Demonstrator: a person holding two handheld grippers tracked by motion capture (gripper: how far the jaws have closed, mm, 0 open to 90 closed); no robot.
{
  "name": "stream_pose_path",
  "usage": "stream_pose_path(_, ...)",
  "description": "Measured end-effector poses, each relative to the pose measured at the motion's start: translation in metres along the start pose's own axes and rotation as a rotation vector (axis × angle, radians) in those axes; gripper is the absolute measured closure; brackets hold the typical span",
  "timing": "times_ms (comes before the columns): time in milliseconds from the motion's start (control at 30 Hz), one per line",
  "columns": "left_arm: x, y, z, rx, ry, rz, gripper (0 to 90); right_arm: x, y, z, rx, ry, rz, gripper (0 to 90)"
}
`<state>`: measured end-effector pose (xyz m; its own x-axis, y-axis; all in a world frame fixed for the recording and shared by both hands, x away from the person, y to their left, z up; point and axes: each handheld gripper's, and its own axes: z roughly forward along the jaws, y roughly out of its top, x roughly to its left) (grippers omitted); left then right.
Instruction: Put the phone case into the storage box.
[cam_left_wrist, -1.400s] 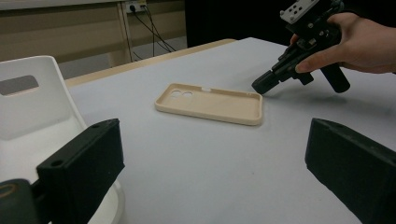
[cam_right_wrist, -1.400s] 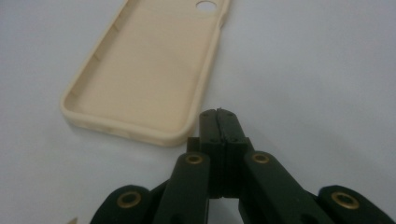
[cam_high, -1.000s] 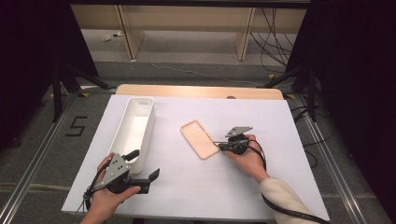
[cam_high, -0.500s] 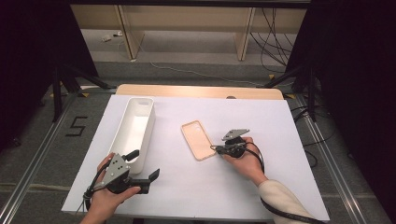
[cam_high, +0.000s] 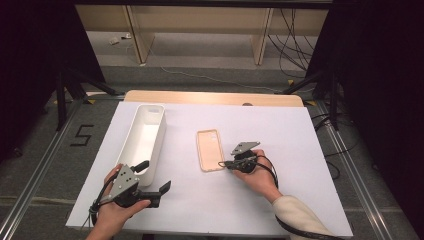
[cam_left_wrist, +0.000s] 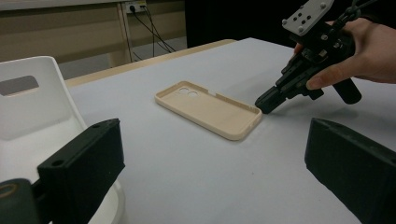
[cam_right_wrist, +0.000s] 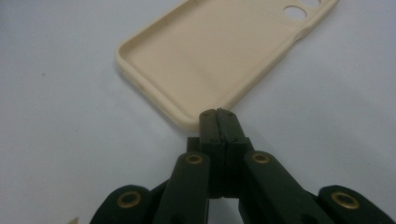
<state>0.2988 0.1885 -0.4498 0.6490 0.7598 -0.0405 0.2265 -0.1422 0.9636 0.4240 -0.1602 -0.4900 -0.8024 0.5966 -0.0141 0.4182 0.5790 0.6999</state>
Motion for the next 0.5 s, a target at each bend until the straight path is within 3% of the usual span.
stream_pose_path(33,0.0,0.0,0.0,-0.001,0.001,-0.002,4.1,0.0022,0.0003,0.0002,0.002,-0.004,0.017,90.0)
stream_pose_path(133,0.0,0.0,0.0,0.0,0.0,0.001,4.1,0.0029,0.0005,0.0013,-0.005,0.0,0.008,90.0)
stream_pose_path(167,0.0,0.0,0.0,0.0,-0.001,0.001,4.1,0.0038,0.0015,-0.0006,0.018,0.016,0.017,90.0)
stream_pose_path(200,-0.0001,0.0,0.0001,0.0,-0.001,0.0,4.2,0.004,0.001,0.0021,-0.009,0.001,-0.003,90.0)
stream_pose_path(267,-0.0001,0.0,0.0,0.0,0.0,0.0,4.1,0.0062,0.0018,0.001,0.005,0.018,0.016,90.0)
stream_pose_path(500,-0.0001,0.0,0.0001,0.0,-0.001,0.0,4.2,0.0057,0.0023,0.0017,0.006,0.015,-0.01,90.0)
